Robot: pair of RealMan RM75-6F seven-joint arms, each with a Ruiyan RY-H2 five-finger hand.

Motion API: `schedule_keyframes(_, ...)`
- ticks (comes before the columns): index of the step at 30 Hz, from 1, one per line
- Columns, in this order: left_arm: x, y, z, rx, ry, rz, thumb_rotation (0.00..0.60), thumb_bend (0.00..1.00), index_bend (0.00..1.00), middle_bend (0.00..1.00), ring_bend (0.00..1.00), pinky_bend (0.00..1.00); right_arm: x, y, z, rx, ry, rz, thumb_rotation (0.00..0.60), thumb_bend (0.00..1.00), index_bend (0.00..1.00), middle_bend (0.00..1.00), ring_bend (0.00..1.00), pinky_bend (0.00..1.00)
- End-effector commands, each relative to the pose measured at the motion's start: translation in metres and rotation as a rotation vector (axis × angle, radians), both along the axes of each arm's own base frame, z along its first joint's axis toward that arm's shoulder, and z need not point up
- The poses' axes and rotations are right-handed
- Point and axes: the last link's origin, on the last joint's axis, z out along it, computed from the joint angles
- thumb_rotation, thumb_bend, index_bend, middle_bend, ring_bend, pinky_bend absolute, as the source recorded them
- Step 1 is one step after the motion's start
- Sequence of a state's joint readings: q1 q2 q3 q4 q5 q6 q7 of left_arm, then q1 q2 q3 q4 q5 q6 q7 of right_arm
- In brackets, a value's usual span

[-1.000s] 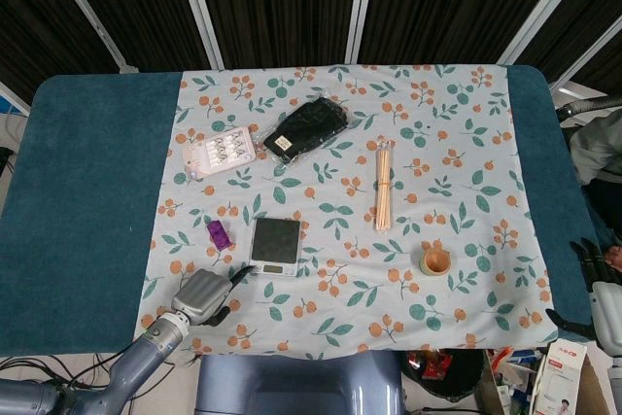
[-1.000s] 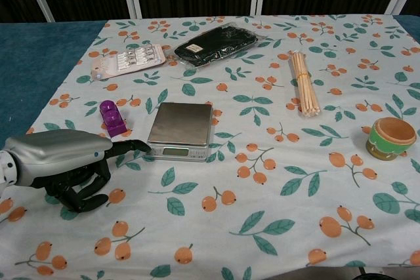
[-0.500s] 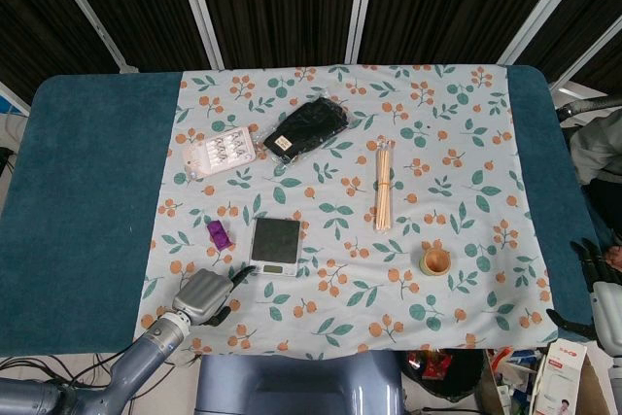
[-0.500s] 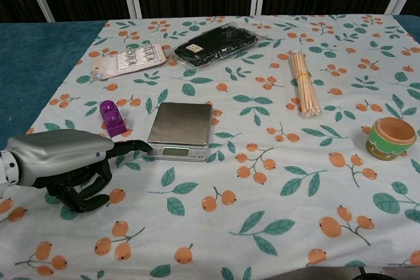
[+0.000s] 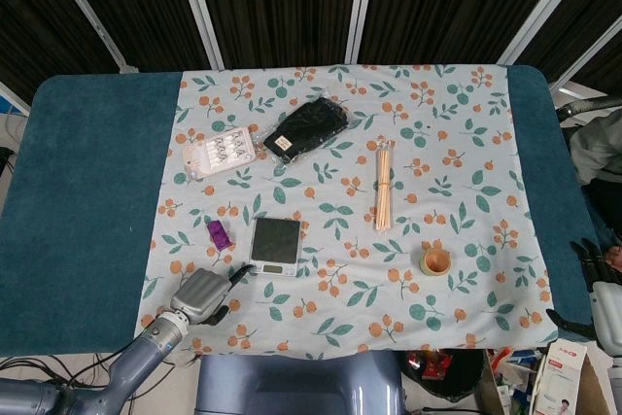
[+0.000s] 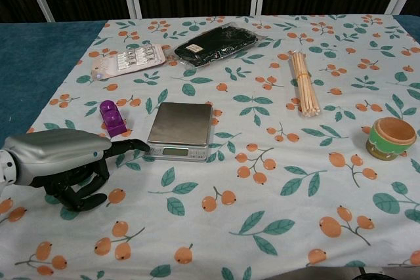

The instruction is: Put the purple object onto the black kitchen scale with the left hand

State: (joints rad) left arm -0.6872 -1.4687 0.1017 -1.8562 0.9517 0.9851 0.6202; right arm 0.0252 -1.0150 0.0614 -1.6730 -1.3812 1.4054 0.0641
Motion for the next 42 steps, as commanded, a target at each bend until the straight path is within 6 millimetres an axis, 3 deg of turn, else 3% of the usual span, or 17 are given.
schedule_keyframes(1, 0.000, 0.000, 0.000, -0.001, -0.001, 0.000, 0.600, 0.46, 0.08, 0.75, 0.78, 0.77, 0.000, 0.000, 0.000, -0.001, 0.000, 0.001, 0.600, 0.08, 0.02, 0.01, 0.16, 0.19)
schedule_keyframes(42, -0.011, 0.001, -0.009, -0.015, 0.080, -0.001, 0.600, 0.46, 0.24, 0.75, 0.78, 0.77, 0.000, 0.000, 0.001, 0.004, -0.005, -0.007, 0.600, 0.08, 0.02, 0.01, 0.16, 0.19)
